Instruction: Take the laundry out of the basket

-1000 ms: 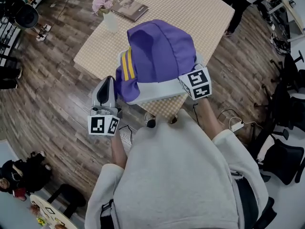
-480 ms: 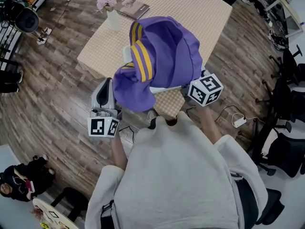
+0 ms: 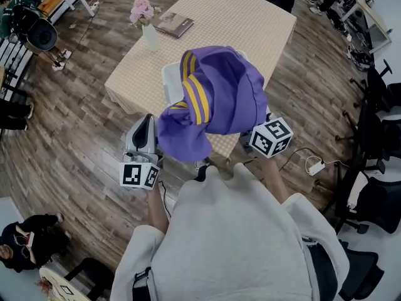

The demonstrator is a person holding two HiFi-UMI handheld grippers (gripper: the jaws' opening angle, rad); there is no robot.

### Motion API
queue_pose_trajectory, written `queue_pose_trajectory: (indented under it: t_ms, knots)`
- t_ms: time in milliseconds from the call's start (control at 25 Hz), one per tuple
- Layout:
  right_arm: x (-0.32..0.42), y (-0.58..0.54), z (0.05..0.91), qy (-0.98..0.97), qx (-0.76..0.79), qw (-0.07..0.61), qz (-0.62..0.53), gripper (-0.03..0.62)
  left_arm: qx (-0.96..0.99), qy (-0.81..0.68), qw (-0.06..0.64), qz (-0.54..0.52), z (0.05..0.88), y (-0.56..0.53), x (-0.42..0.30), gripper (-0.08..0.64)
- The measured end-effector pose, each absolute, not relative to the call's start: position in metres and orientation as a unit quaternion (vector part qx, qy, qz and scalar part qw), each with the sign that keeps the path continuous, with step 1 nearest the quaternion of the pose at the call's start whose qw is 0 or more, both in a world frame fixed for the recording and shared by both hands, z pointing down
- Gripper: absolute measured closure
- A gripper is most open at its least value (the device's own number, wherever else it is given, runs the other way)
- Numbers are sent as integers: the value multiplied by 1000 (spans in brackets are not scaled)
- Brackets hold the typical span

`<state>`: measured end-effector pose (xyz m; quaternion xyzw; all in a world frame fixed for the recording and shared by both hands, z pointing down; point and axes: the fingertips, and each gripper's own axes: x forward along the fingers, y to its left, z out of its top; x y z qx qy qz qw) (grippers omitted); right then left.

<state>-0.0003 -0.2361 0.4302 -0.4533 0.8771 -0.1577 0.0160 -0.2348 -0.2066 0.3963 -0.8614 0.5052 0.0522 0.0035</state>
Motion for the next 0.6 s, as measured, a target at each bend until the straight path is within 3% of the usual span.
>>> queue_pose_trajectory:
  t_ms: [600]
  knots:
    - [69, -40, 440, 881, -453, 15, -135, 258, -873, 487, 8, 28, 399, -18, -146, 551]
